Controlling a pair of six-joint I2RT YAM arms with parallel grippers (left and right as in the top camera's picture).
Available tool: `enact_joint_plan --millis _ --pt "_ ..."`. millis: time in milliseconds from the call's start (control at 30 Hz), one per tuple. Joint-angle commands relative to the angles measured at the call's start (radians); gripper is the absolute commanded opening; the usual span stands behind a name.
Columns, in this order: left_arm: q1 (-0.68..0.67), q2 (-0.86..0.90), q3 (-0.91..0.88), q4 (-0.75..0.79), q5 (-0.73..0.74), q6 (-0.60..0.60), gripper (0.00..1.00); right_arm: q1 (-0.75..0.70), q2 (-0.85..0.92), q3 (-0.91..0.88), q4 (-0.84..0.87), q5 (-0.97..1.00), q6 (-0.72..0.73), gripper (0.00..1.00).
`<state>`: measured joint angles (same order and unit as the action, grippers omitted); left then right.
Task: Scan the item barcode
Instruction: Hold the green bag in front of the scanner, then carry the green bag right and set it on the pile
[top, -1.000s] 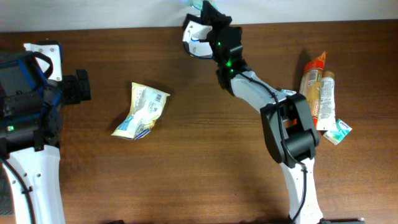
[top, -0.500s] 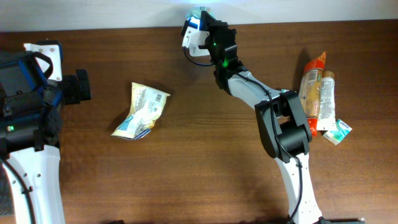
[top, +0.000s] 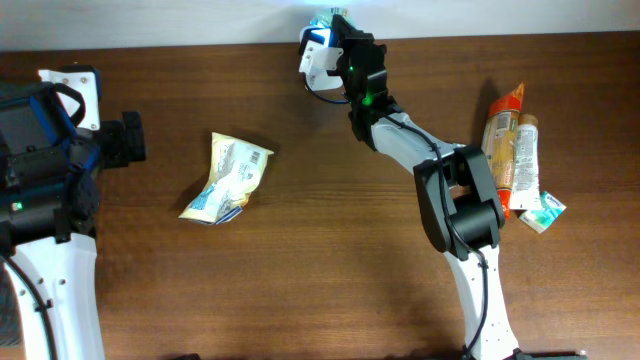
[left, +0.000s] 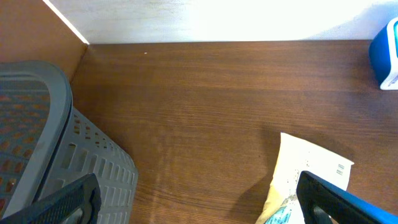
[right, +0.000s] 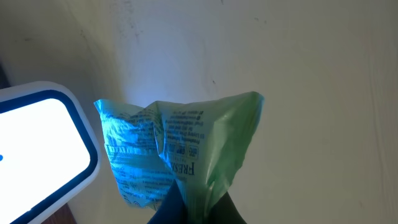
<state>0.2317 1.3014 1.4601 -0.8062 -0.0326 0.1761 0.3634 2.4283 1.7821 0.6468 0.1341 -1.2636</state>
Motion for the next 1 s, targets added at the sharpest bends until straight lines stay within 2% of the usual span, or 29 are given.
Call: enact_joint_plan --millis 0,100,167,233,367,433,567,700,833,967 --pt "0.005 0.000 0.010 0.002 0.011 0.013 0.99 0.019 -0.104 0.024 -0.012 0.050 0.077 0.04" --pt "0.005 0.000 0.010 0.002 0.011 0.013 0.99 0.025 -0.197 0.024 -0.082 0.142 0.214 0.04" --pt "0.005 0.000 0.010 0.002 0.011 0.013 0.99 0.039 -0.290 0.024 -0.257 0.162 0.297 0.04" --pt "0.005 0.000 0.010 0.002 0.011 0.013 0.99 0.060 -0.386 0.024 -0.498 0.145 0.445 0.04" --pt "0.005 0.000 0.010 0.002 0.011 0.013 0.99 0.067 -0.575 0.025 -1.002 0.053 0.996 0.04" --pt "0.005 0.000 0.010 0.002 0.011 0.013 0.99 0.056 -0.639 0.025 -1.233 -0.010 1.147 0.04" --pt "0.005 0.000 0.010 0.002 0.011 0.013 0.99 -0.006 -0.689 0.025 -1.608 -0.101 1.345 0.04" --pt "0.005 0.000 0.010 0.002 0.011 0.013 0.99 -0.175 -0.675 0.019 -1.928 -0.105 1.493 0.04" --pt "0.005 0.000 0.010 0.002 0.011 0.013 0.99 -0.365 -0.666 -0.077 -1.972 -0.104 1.509 0.04" --pt "0.005 0.000 0.010 0.002 0.011 0.013 0.99 -0.555 -0.664 -0.276 -1.815 -0.105 1.508 0.04"
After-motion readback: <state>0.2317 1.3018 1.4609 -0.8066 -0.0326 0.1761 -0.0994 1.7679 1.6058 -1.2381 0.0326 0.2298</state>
